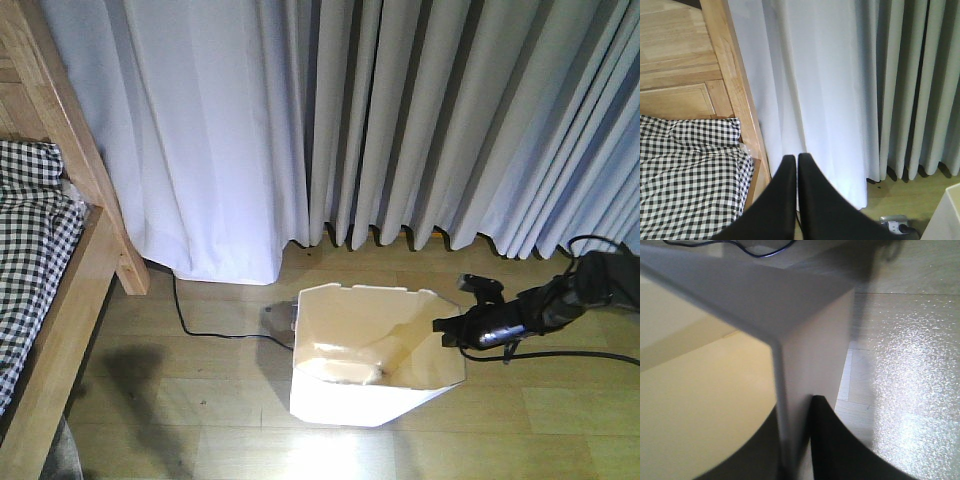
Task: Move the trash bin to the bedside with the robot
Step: 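Lower the bin to the floor near the bed and open the right gripper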
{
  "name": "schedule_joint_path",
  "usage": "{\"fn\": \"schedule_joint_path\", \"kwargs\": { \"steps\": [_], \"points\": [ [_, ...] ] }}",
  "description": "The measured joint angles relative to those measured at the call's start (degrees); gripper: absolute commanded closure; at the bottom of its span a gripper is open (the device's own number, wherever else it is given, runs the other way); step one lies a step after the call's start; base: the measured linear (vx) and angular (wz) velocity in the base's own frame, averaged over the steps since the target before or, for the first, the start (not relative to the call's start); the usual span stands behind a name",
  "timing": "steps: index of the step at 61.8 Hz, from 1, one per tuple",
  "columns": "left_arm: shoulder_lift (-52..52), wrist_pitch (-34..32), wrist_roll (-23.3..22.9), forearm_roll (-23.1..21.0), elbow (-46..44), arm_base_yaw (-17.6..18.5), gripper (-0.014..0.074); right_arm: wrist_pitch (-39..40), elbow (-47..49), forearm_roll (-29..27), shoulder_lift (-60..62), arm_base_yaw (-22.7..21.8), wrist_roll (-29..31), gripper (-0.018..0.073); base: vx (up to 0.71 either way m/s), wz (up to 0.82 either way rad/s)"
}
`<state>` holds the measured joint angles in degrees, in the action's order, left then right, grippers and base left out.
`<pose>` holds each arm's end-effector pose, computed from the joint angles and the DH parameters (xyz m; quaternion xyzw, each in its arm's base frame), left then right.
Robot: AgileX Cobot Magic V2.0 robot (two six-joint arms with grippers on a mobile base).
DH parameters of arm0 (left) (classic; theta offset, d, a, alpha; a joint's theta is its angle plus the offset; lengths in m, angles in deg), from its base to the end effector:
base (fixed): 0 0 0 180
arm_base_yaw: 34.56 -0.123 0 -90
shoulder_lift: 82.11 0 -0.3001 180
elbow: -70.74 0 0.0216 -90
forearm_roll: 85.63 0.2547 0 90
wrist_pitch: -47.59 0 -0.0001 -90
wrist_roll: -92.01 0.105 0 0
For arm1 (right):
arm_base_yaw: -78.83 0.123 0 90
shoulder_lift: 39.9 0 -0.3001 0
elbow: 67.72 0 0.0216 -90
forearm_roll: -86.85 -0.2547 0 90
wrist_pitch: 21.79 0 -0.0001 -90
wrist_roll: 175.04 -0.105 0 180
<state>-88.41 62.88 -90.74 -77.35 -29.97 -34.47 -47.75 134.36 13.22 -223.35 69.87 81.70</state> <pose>0.0571 0.0039 0.1774 0.0237 0.7697 0.0433 0.6365 0.4210 -0.0216 -0.2231 0.0148 0.9724 0.2015 0.1171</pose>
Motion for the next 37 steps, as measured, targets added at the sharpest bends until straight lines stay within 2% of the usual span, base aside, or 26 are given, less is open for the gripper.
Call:
{"fn": "schedule_joint_path", "kwargs": {
  "steps": [16, 37],
  "points": [
    [0.0, 0.0, 0.0, 0.0, 0.0, 0.0, 0.0602, -0.7, 6.9, 4.0, -5.6, 2.1, -4.3, 0.0551, 0.00, 0.00],
    [0.0, 0.0, 0.0, 0.0, 0.0, 0.0, 0.0602, -2.2, 10.9, 5.0, -7.3, 2.0, -8.9, 0.0507, 0.00, 0.00]
  ]
}}
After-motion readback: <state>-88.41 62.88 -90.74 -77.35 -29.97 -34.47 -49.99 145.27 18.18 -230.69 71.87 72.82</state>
